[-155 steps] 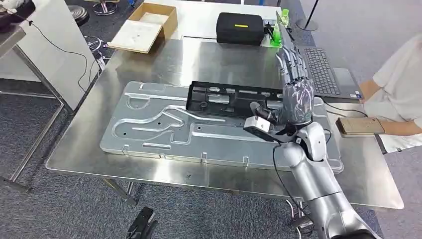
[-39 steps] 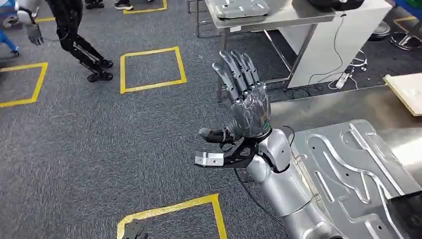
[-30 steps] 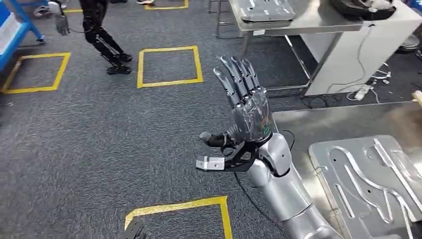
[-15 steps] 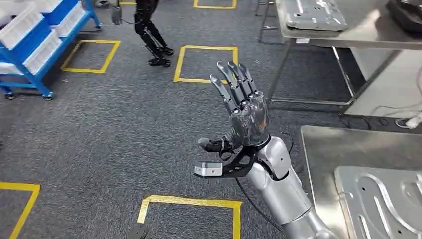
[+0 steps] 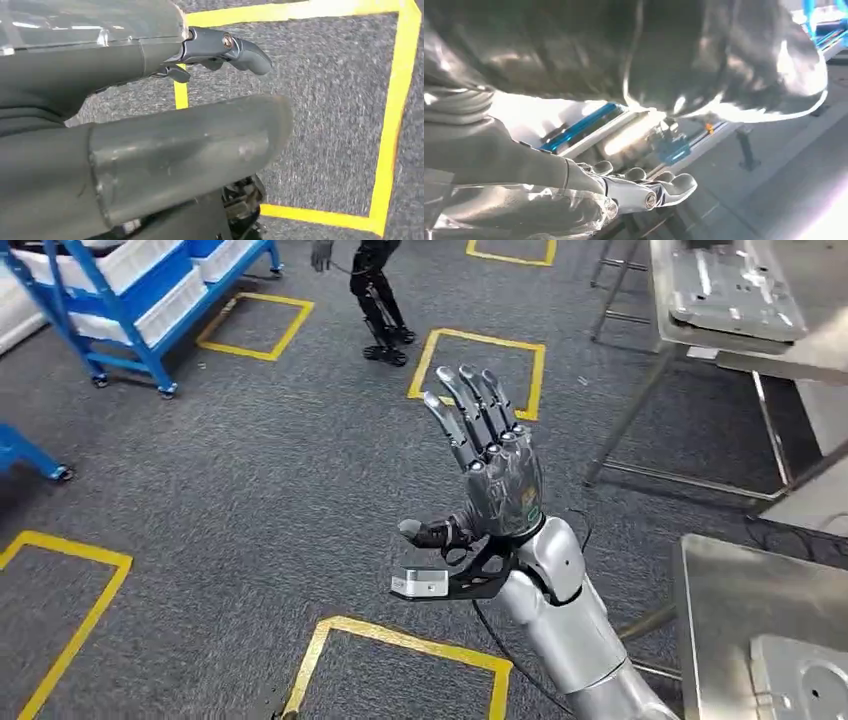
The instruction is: Take the parts from the cabinet and place them on the table.
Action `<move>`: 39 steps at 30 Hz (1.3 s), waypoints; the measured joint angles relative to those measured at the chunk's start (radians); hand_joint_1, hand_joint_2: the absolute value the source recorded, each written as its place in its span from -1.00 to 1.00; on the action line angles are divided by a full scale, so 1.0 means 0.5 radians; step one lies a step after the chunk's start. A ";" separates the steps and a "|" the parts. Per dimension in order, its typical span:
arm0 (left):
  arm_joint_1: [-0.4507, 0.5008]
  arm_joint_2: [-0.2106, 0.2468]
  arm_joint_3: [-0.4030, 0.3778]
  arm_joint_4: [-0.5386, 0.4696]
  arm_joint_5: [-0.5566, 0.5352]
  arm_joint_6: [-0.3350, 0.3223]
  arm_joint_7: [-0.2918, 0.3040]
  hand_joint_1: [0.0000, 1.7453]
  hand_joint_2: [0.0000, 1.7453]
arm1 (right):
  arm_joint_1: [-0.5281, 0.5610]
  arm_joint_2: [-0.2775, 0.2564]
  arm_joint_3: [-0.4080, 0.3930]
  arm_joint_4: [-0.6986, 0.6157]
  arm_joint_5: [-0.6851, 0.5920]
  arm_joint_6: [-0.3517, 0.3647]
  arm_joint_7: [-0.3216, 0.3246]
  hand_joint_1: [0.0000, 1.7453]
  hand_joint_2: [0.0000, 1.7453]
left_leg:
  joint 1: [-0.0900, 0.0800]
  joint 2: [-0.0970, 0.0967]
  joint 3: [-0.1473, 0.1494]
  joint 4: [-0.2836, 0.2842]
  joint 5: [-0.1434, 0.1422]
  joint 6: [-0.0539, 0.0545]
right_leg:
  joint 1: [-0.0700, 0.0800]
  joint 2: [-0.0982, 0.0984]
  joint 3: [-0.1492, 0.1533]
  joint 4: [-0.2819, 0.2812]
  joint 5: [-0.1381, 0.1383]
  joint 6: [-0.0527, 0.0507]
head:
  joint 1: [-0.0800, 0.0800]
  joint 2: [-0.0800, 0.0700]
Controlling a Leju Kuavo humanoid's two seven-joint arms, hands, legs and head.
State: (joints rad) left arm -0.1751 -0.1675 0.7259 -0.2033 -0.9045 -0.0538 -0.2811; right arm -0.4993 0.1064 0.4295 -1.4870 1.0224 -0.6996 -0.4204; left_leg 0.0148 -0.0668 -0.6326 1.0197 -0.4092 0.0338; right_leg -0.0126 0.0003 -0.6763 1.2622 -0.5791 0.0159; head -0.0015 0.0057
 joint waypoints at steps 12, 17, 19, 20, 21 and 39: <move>0.001 0.005 0.000 0.000 -0.015 0.002 -0.001 -1.00 -1.00 | 0.008 0.013 0.000 -0.023 0.005 0.001 0.016 -1.00 -1.00 | 0.004 0.104 -0.257 0.486 -0.239 -0.096 | 0.006 -0.038 0.228 -0.505 0.214 -0.087 | -0.004 0.000; 0.013 0.008 0.000 0.000 -0.018 0.002 -0.001 -1.00 -1.00 | 0.015 0.015 0.000 -0.024 0.005 0.001 0.014 -1.00 -1.00 | 0.008 0.174 -0.056 0.190 -0.050 -0.092 | 0.013 -0.180 0.232 -0.491 0.193 -0.078 | -0.005 0.000; 0.004 0.008 0.000 0.000 -0.018 0.005 0.002 -1.00 -1.00 | 0.014 0.015 0.000 -0.024 0.004 0.001 0.005 -1.00 -1.00 | -0.030 0.278 0.036 0.015 -0.047 -0.066 | 0.033 -0.220 0.229 -0.476 0.176 -0.057 | -0.005 0.000; 0.003 0.008 0.000 0.000 -0.017 0.006 0.003 -1.00 -1.00 | 0.015 0.016 0.000 -0.023 0.002 0.001 -0.001 -1.00 -1.00 | -0.027 0.254 0.027 0.018 -0.045 -0.051 | 0.033 -0.235 0.231 -0.479 0.176 -0.049 | -0.002 0.000; 0.009 0.011 0.001 0.000 -0.017 0.007 0.004 -1.00 -1.00 | 0.016 0.018 0.000 -0.023 0.001 0.001 -0.008 -1.00 -1.00 | -0.029 0.234 0.023 0.016 -0.044 -0.046 | 0.035 -0.253 0.236 -0.480 0.172 -0.043 | -0.002 0.000; 0.028 0.021 0.002 0.000 -0.015 0.011 0.005 -1.00 -1.00 | 0.033 0.037 0.000 -0.011 -0.001 0.001 -0.039 -1.00 -1.00 | 0.005 -0.110 -0.022 0.030 -0.025 -0.075 | -0.017 0.098 0.189 -0.484 0.226 -0.061 | -0.002 0.000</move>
State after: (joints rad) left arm -0.1614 -0.1568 0.7271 -0.2033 -0.9121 -0.0484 -0.2785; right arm -0.4830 0.1247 0.4295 -1.4927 1.0220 -0.6992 -0.4398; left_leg 0.0172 -0.1216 -0.6435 1.0346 -0.4217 -0.0039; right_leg -0.0210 0.0495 -0.5818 1.0201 -0.4662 -0.0145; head -0.0027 0.0057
